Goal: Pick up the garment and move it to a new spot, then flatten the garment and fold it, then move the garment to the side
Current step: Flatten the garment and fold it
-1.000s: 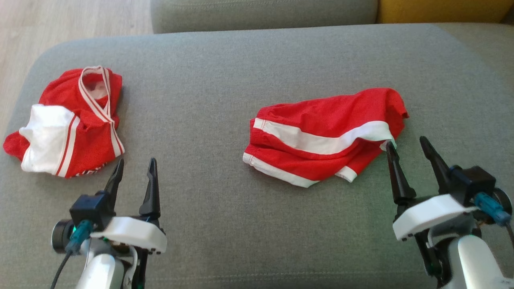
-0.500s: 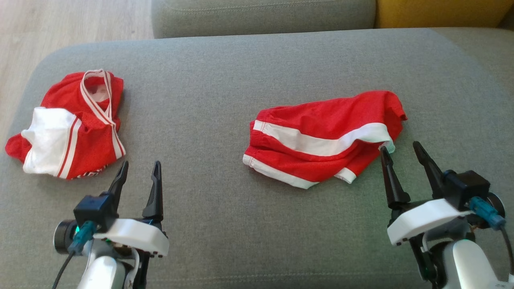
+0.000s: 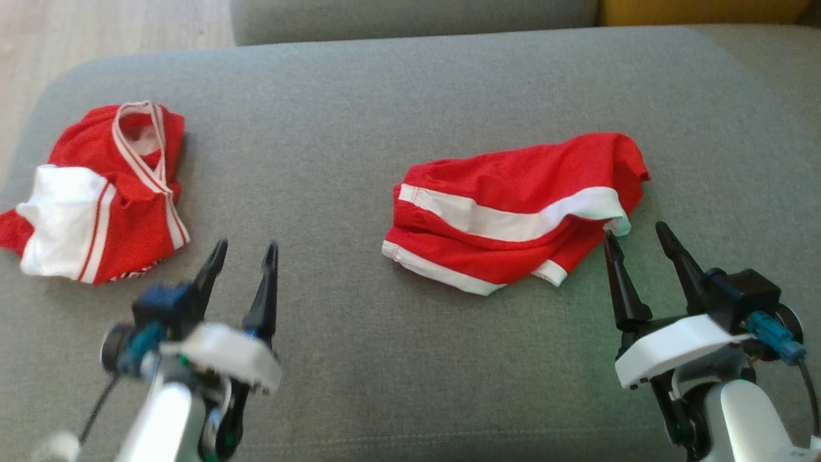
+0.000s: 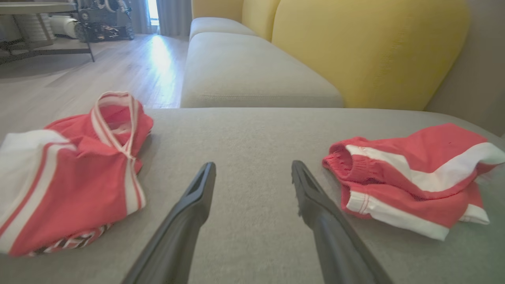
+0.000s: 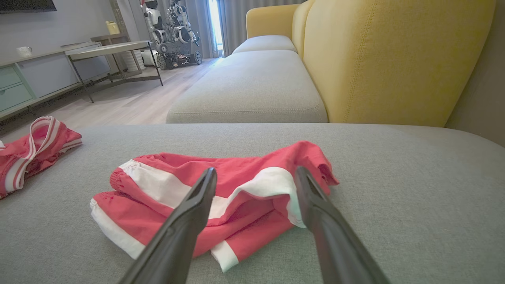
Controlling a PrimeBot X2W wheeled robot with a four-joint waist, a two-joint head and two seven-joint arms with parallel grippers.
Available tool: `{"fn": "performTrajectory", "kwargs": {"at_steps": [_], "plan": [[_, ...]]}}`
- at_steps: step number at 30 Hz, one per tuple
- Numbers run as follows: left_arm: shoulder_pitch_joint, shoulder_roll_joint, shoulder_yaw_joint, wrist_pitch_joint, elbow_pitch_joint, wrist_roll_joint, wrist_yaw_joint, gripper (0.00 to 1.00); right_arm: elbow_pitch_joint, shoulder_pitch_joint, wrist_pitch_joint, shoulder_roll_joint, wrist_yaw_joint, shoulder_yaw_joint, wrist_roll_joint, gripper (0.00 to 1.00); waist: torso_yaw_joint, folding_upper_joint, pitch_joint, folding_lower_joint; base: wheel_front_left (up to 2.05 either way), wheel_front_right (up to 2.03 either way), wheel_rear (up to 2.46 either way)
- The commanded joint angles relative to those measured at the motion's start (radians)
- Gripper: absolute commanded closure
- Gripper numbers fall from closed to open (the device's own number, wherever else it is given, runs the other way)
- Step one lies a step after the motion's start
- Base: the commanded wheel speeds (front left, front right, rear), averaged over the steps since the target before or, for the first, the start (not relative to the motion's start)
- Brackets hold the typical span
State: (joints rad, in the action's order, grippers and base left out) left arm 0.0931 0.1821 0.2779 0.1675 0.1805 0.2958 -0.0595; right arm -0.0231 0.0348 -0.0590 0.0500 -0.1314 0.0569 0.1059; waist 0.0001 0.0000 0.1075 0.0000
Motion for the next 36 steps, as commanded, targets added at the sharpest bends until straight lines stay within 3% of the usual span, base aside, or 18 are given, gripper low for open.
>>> {"fn": "performTrajectory", "kwargs": {"at_steps": [1,9,17,29,30,31,32,33,36], "plan": [[0.096,0.012,-0.031,-0.015,-0.029,0.010,0.014,0.00,0.041,0.051,0.004,0.001,0.001,0.026,0.009,0.00,-0.011,0.0000,0.014,0.0000,0.00,0.00,0.00],[0.309,-0.036,0.037,-0.165,0.071,0.053,0.095,0.00,0.035,0.081,0.019,0.001,0.001,0.041,0.022,0.00,-0.068,0.0000,0.080,0.0000,0.00,0.00,0.00],[0.500,-0.088,0.098,-0.279,0.304,0.124,0.161,0.00,0.009,0.115,0.046,0.000,0.001,0.055,0.046,0.00,-0.137,0.0000,0.136,0.0000,0.00,0.00,0.00],[0.543,-0.104,0.144,-0.309,0.443,0.211,0.185,0.00,-0.017,0.118,0.059,0.000,0.001,0.042,0.056,0.00,-0.136,0.0000,0.137,0.0000,0.00,0.00,0.00],[0.544,-0.106,0.150,-0.315,0.443,0.225,0.186,0.06,-0.017,0.119,0.059,0.000,0.001,0.042,0.057,0.00,-0.134,0.0000,0.136,0.0000,0.00,0.00,0.00],[0.547,-0.105,0.161,-0.316,0.440,0.228,0.187,0.64,-0.017,0.121,0.058,0.000,0.001,0.042,0.057,0.00,-0.133,0.0000,0.137,0.0000,0.00,0.00,0.00],[0.547,-0.105,0.161,-0.316,0.440,0.228,0.187,0.64,-0.017,0.121,0.058,0.000,0.001,0.042,0.057,0.00,-0.133,0.0000,0.137,0.0000,0.00,0.00,0.00],[0.548,-0.104,0.169,-0.312,0.436,0.234,0.188,0.98,-0.018,0.122,0.058,0.000,0.001,0.041,0.057,0.00,-0.132,0.0000,0.137,0.0000,0.00,0.00,0.00],[0.556,-0.091,0.188,-0.275,0.422,0.228,0.189,1.00,-0.024,0.126,0.058,0.000,0.001,0.038,0.059,0.00,-0.131,0.0000,0.138,0.0000,0.00,0.00,0.00]]}}
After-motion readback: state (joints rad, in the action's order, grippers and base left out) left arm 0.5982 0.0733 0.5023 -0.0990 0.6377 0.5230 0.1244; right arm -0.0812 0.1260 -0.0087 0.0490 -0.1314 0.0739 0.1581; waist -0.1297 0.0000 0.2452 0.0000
